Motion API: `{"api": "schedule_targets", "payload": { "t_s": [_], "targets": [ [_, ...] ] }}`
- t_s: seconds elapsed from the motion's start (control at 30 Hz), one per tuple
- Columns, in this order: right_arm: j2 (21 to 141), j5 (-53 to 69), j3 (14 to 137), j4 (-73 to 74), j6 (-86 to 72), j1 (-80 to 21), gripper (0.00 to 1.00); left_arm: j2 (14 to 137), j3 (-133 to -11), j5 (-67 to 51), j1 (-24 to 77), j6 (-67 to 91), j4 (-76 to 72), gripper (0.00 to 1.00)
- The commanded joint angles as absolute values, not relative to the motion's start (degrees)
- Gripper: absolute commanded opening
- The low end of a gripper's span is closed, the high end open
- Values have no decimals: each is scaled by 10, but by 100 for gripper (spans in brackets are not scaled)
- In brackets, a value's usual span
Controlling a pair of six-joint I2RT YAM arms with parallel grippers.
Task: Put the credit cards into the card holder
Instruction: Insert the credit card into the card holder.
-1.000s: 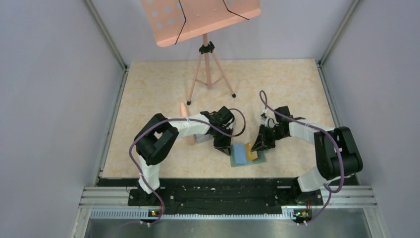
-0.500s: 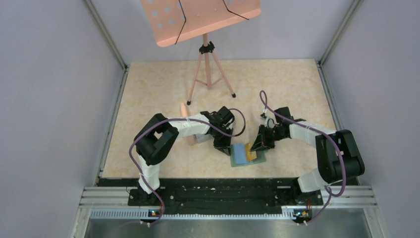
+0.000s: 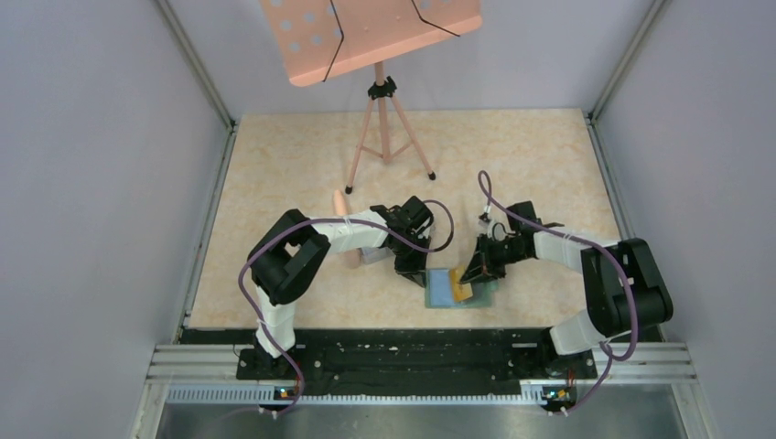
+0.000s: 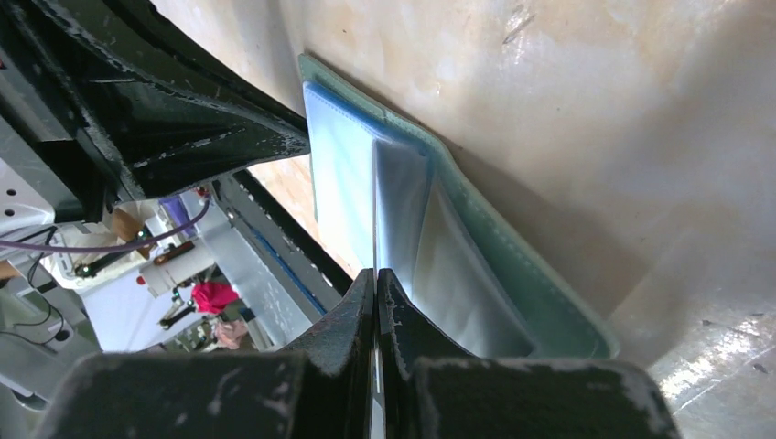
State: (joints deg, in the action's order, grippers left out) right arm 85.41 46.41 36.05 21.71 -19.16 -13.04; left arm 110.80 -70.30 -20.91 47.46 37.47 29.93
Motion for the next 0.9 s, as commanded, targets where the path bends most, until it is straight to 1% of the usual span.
{"api": "schedule_targets", "payload": {
  "t_s": [0.0, 0.37, 0.63, 0.87],
  "targets": [
    [876, 478, 356, 196, -189, -140, 0, 1112, -706, -202, 476, 381, 308, 1],
    [882, 408, 376, 219, -181, -141, 0, 1115, -709, -203, 475, 377, 314, 1],
    [891, 386, 372, 201, -193, -148, 0, 1115, -710, -209, 476, 382, 312, 0],
    [890, 386, 366, 152, -219, -153, 0, 1111, -708, -216, 475, 391, 307, 0]
  ]
}}
